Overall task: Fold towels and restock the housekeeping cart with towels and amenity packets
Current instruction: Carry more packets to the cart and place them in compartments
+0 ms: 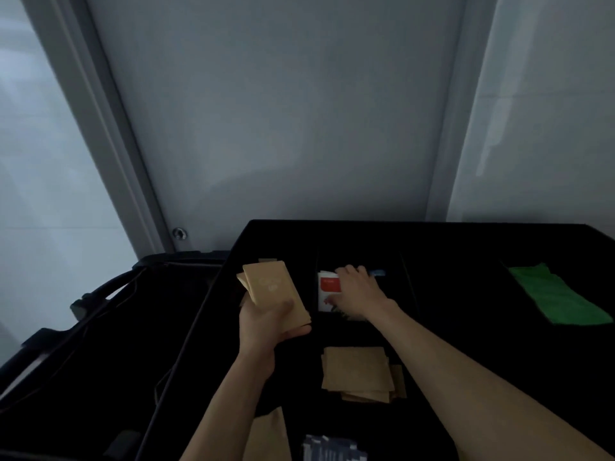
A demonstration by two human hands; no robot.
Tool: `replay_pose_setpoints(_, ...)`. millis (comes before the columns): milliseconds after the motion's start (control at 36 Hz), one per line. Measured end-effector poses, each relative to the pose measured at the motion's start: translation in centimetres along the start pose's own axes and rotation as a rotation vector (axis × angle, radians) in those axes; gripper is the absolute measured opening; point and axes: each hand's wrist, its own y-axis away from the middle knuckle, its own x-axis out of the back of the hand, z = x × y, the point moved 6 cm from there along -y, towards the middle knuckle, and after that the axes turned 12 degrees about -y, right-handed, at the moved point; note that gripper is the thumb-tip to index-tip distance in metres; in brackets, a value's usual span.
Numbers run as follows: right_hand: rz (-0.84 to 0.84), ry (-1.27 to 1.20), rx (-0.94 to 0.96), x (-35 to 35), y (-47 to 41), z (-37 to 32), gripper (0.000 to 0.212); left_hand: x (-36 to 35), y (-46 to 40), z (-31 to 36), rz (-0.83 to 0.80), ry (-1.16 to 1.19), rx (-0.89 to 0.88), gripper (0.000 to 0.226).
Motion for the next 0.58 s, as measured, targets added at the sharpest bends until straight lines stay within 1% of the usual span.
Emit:
replay_pose_setpoints(83,0.058,-0.001,0.010,-0.2,0.3,-0.1,0.065,0.2,0.5,-0.6,-0.023,0.018,0.022,0.031)
replay_pose_setpoints(139,0.056,0.001,-0.007,-0.3,0.5,-0.2,0.073,0.2,0.8,-1.1,-0.040,0.024,0.037,0.027)
replay_pose_setpoints(194,0.093,0.006,-0.015,0.1,0.9,-0.6,0.079,0.0,1.1,-1.5,-0.070,0.024,0.053,0.029)
replay_pose_setpoints(222,0.146,0.000,-0.002,0.6,1.3,-1.0,0.076,0.0,1.3,-1.7,-0.088,0.029,0.064,0.033)
replay_pose_setpoints(278,0.297,-0.080,0.056,2.0,2.5,-2.2,0.060,-0.3,1.8,-1.9,-0.136,0.046,0.085,0.034)
replay_pose_setpoints(306,0.353,-0.183,0.072,2.6,3.3,-2.7,0.052,-0.6,2.1,-2.0,-0.167,0.057,0.092,0.033)
replay_pose_setpoints(333,0.367,-0.328,0.067,2.9,4.1,-3.1,0.048,-0.8,2.5,-2.0,-0.200,0.069,0.097,0.033)
replay_pose_setpoints(361,0.337,-0.484,0.037,3.1,5.0,-3.4,0.047,-1.0,2.8,-2.0,-0.235,0.081,0.099,0.033)
replay_pose_setpoints(389,0.270,-0.630,-0.004,3.0,6.0,-3.7,0.046,-1.3,3.2,-2.0,-0.273,0.090,0.101,0.033)
replay_pose_setpoints(417,0.191,-0.753,-0.036,2.7,7.2,-4.0,0.041,-1.6,3.7,-2.1,-0.317,0.092,0.104,0.034)
replay_pose_setpoints(444,0.119,-0.835,-0.050,2.5,8.3,-4.3,0.030,-1.9,4.2,-2.1,-0.360,0.087,0.102,0.034)
replay_pose_setpoints(472,0.066,-0.866,-0.042,2.3,9.3,-4.5,0.018,-2.1,4.7,-2.1,-0.401,0.074,0.098,0.034)
replay_pose_setpoints(500,0.041,-0.880,-0.028,2.4,10.3,-4.7,0.010,-2.3,5.3,-2.1,-0.434,0.056,0.095,0.033)
replay_pose_setpoints(583,0.059,-0.924,-0.021,2.7,12.6,-4.5,0.015,-2.6,6.8,-2.3,-0.479,0.001,0.100,0.029)
